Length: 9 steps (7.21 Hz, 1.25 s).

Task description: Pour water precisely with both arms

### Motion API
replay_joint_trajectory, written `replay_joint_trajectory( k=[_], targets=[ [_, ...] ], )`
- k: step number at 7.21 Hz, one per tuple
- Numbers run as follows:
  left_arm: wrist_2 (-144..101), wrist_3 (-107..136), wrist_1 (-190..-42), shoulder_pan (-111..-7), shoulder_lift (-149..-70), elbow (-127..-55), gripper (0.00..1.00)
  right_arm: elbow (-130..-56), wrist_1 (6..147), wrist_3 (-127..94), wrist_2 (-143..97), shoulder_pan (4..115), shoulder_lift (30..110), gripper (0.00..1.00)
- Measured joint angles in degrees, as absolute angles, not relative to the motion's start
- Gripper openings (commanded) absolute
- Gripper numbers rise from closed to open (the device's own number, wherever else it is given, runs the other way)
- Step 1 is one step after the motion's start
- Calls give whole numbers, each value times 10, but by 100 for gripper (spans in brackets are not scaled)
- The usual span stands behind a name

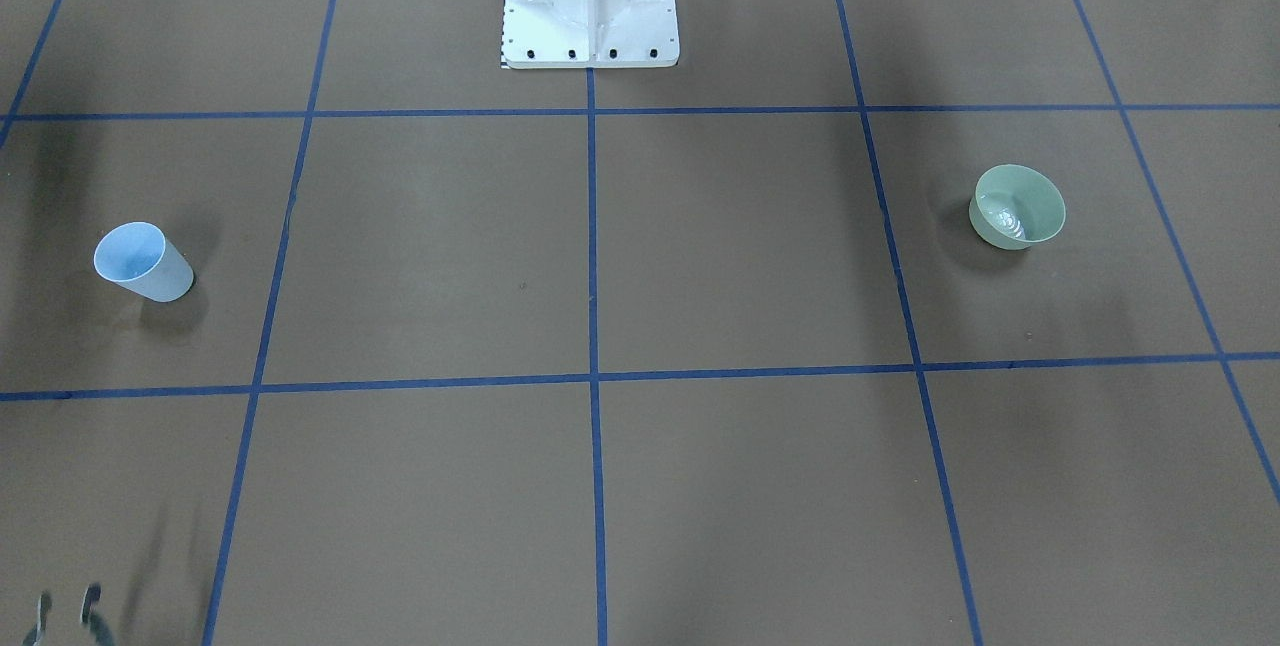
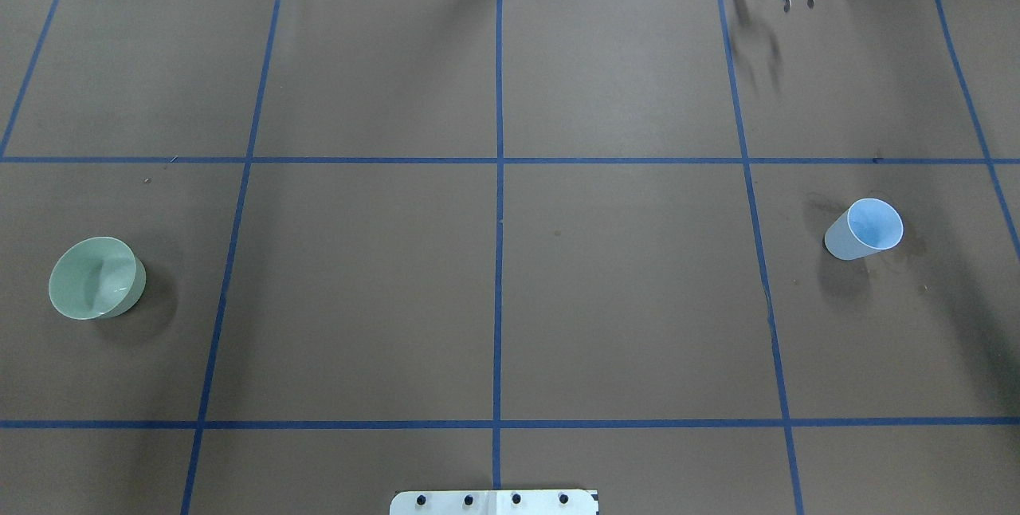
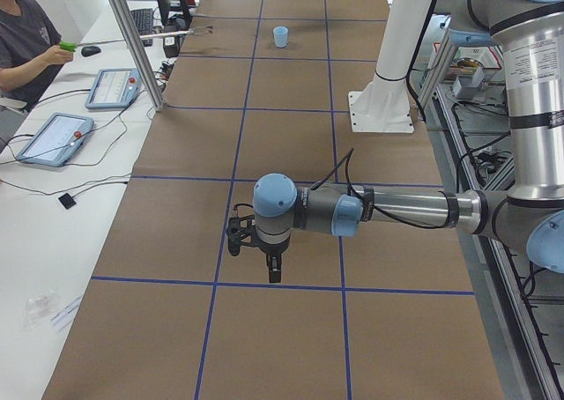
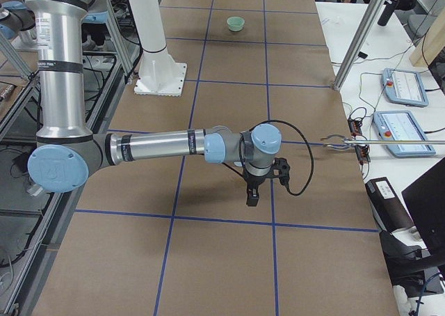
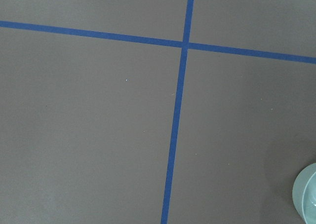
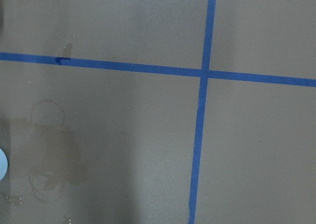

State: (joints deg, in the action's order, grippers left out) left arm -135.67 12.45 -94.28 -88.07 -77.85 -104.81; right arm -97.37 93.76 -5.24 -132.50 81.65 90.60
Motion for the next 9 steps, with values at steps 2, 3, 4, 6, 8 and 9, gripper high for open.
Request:
replay_joint_trajectory(
  k=[2,3,4,6,8,9],
  targets=[
    [-1357,124,-946,-880,-780,-1048,100,-985,939,-52,-1326,818,914,99],
    [-1357,124,-947,-879,-779,-1048,100,-990,939,-52,-1326,818,916,99],
    [-1357,124,-948,-879,-778,-1047,100,-992,938,-52,-1326,818,917,99],
    [-1362,128,-952,-865,-780,-1043,100,-997,936,-53,-1326,818,917,99],
    [-1365,158,-970,-802,-794,-1033,100,-1005,934,-53,-1330,817,916,99],
    [-1365,175,-1001,-775,-797,-1018,100,-1007,933,-53,-1331,817,915,99]
  ],
)
